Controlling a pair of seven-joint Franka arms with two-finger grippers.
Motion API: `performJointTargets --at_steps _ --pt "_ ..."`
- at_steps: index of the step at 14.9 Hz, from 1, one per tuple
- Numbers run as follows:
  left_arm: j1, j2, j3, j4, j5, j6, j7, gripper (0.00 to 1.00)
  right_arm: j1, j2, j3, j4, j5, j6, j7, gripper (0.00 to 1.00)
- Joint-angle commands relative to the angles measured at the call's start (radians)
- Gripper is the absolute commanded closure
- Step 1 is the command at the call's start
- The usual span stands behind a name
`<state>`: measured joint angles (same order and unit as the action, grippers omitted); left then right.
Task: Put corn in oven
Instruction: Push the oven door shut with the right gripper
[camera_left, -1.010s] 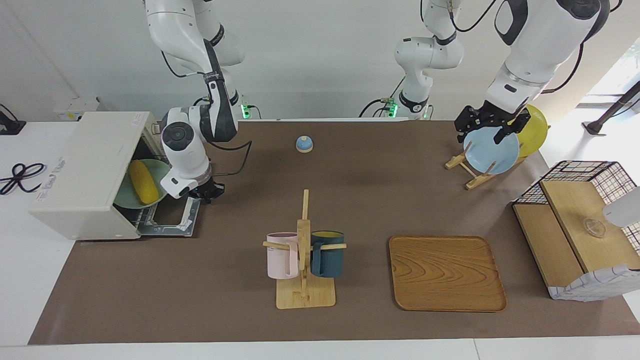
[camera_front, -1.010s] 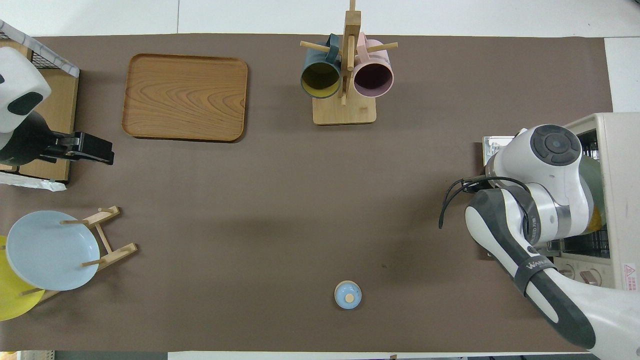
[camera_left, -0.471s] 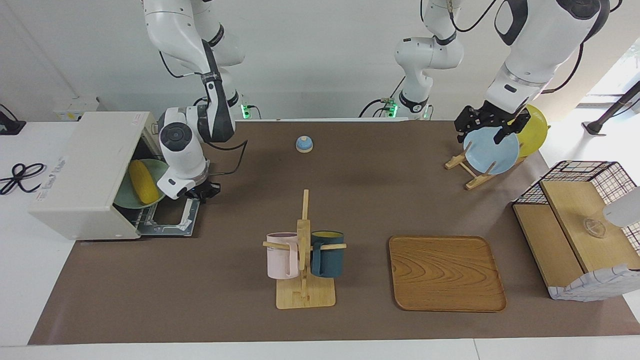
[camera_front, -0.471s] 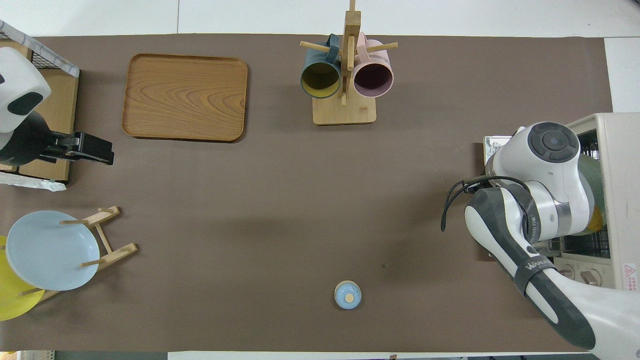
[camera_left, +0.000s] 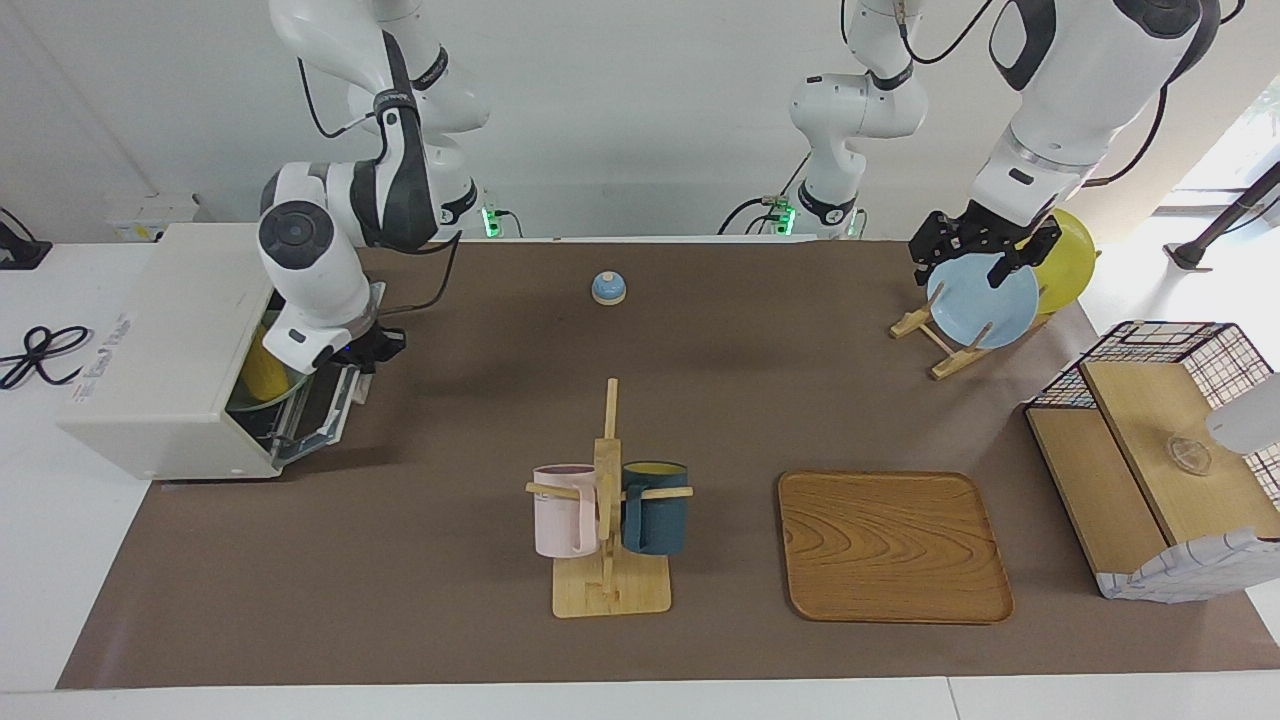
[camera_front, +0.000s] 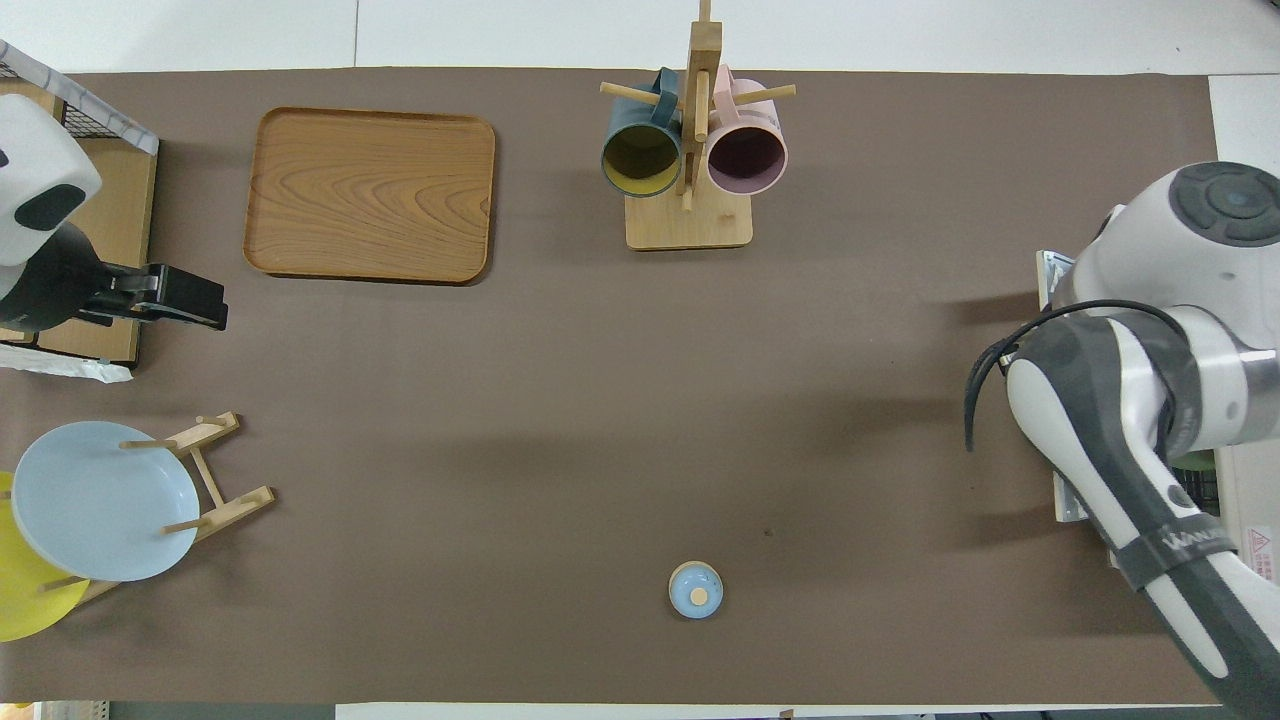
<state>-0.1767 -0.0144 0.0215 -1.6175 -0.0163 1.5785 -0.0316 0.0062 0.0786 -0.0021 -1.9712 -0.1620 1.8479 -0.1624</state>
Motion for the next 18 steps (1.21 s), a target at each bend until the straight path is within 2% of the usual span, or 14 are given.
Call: performJointTargets --at_steps 1,5,14,16,17,18 --pt "-0.003 -0.006 0.003 -0.004 0.021 -0.009 -0.005 0.0 -0.095 0.0 -0.019 0.015 -0.051 -0.025 -0.106 1.0" --pt "-0.003 -0.006 0.003 -0.004 0.021 -0.009 -0.005 0.0 -0.095 -0.057 -0.019 0.018 -0.051 -0.082 -0.106 1.0" --pt "-0.003 -0.005 0.003 -0.004 0.021 -0.009 -0.005 0.0 -0.129 -0.1 -0.021 0.02 -0.051 -0.117 -0.196 1.0" --pt "-0.004 -0.006 0.003 -0.004 0.021 -0.009 -0.005 0.0 -0.127 -0.121 -0.019 0.052 -0.051 -0.154 -0.198 1.0" --pt "-0.003 -0.006 0.003 -0.004 0.021 -0.009 -0.005 0.0 -0.121 -0.125 -0.016 0.083 -0.05 -0.183 -0.198 0.99" --pt "-0.004 -0.006 0.003 -0.004 0.021 -0.009 -0.005 0.0 -0.117 -0.126 -0.012 0.118 -0.042 -0.215 -0.198 0.88"
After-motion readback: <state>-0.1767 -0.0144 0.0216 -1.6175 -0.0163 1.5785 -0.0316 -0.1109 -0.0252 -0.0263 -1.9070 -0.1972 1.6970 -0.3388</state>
